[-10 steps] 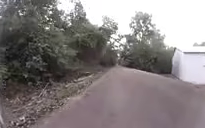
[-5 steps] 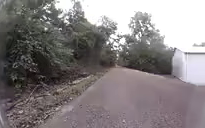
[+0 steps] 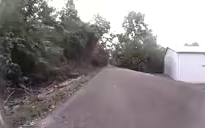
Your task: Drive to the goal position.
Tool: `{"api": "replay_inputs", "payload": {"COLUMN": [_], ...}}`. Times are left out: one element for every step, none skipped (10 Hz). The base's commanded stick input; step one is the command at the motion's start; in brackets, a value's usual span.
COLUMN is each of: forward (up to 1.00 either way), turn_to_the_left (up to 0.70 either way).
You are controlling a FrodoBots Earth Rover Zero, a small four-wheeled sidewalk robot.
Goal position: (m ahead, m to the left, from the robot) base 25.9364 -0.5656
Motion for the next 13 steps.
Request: {"api": "replay_inputs", "payload": {"forward": [0.70, 0.70, 0.70, 0.70, 0.70, 0.70, 0.70, 0.70, 0.70, 0.70, 0.70, 0.70, 0.70], "turn_to_the_left": [0.00, 0.00, 0.00, 0.00, 0.00, 0.00, 0.00, 0.00, 0.00, 0.00, 0.00, 0.00, 0.00]}}
